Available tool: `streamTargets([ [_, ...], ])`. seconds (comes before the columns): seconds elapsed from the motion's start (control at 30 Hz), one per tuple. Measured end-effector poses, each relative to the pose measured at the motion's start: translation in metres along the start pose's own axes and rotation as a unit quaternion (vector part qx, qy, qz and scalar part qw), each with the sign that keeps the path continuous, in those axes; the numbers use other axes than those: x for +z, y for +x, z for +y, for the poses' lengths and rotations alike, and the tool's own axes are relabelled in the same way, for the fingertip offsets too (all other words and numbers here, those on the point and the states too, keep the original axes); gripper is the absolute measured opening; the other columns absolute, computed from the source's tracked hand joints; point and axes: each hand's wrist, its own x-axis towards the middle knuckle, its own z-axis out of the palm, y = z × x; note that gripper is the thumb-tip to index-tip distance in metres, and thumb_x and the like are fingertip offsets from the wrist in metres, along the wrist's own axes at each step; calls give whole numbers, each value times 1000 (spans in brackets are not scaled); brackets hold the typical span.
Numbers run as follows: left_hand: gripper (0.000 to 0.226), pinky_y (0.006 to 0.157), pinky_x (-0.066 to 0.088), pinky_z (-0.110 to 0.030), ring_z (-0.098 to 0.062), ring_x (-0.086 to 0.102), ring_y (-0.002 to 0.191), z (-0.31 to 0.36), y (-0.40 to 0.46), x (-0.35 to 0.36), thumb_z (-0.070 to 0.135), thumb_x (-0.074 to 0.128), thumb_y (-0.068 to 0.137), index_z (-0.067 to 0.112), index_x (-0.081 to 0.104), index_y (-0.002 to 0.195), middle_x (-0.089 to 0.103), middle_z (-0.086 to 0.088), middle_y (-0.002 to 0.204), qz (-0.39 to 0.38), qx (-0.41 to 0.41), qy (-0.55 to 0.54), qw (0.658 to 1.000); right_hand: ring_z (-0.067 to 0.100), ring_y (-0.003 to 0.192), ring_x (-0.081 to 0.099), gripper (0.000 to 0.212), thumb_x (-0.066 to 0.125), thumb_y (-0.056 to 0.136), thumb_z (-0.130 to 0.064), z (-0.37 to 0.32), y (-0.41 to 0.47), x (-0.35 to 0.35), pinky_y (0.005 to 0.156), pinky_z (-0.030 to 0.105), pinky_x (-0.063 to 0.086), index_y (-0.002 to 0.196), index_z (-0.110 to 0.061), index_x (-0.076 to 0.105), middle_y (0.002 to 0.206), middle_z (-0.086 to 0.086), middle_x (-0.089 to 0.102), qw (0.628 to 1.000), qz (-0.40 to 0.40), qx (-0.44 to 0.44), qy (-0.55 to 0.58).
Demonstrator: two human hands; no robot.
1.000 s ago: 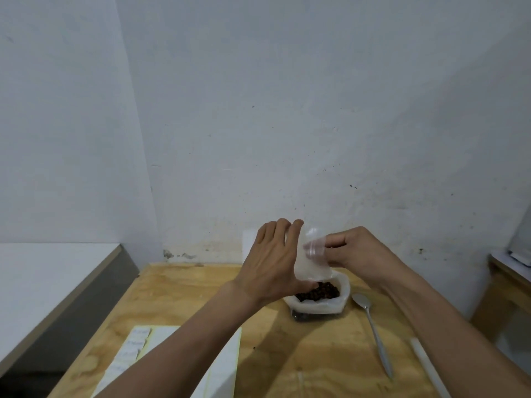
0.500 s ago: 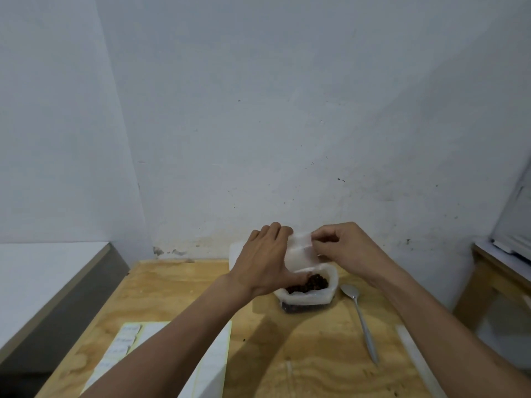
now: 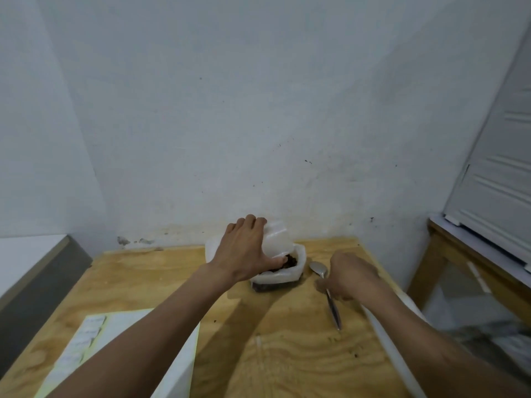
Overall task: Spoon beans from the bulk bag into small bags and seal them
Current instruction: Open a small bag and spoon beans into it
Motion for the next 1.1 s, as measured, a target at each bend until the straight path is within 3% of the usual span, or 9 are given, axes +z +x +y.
streamTargets([
  [0.13,81,100,38,-33,-22,50,116,-6,-2,-1,71,62,82,15,45,140,52,-2,130,0,-7,-2,1000,18,59,54,26,64,87,-29,-2,-3,1,53,25,40,67,-19,50,70,-2,55,1000,-4,5,-1],
  [0.33,87,104,38,-33,-22,50,122,-28,-8,-7,71,64,82,14,44,144,52,-3,136,2,-42,-18,999,24,80,65,25,52,99,-38,6,-4,-32,65,31,50,94,-24,73,90,1,70,987,149,-10,64],
  [0.4,87,104,38,-33,-21,50,122,-34,-9,-8,70,66,81,14,44,144,52,-2,137,1,-58,-25,998,22,73,62,24,54,98,-38,6,-6,-47,61,29,45,97,-27,75,84,0,70,977,183,-37,107],
  [0.47,88,104,38,-33,-21,51,122,-39,-11,-8,70,67,80,14,44,144,52,-2,136,-2,-70,-30,997,17,55,52,29,56,96,-35,0,-4,-58,54,27,39,84,-16,75,62,-3,61,971,169,-56,158],
  [0.57,88,104,38,-33,-22,51,122,-43,-16,-7,71,66,81,13,44,144,53,-3,136,-6,-78,-33,996,13,39,33,43,60,92,-29,-10,-3,-61,47,25,31,57,-8,48,45,-3,39,972,115,-79,188],
  [0.7,88,104,38,-33,-22,52,120,-47,-21,-7,72,63,82,13,44,143,53,-3,134,-10,-81,-28,996,14,40,61,30,68,88,-16,-18,-6,-59,44,20,48,63,-1,73,52,6,70,967,71,-74,234],
  [0.8,89,104,38,-33,-22,51,120,-52,-23,-9,74,63,80,13,44,143,53,-2,135,-12,-85,-30,996,16,42,66,23,76,85,-21,-20,-5,-56,51,29,57,63,-12,75,53,2,71,947,133,-78,281],
  [0.93,93,105,37,-32,-22,49,123,-58,-26,-11,71,67,79,14,41,147,50,-2,139,-27,-79,-29,996,18,52,67,30,67,92,-38,-19,1,-44,65,39,60,66,-23,70,56,-3,70,949,215,-95,209],
  [1.1,97,107,37,-33,-23,48,127,-59,-26,-11,70,71,77,14,38,148,48,-3,143,-53,-77,-22,995,28,52,65,50,62,95,-37,-21,14,-24,57,38,55,63,1,69,54,16,67,947,209,-70,232],
])
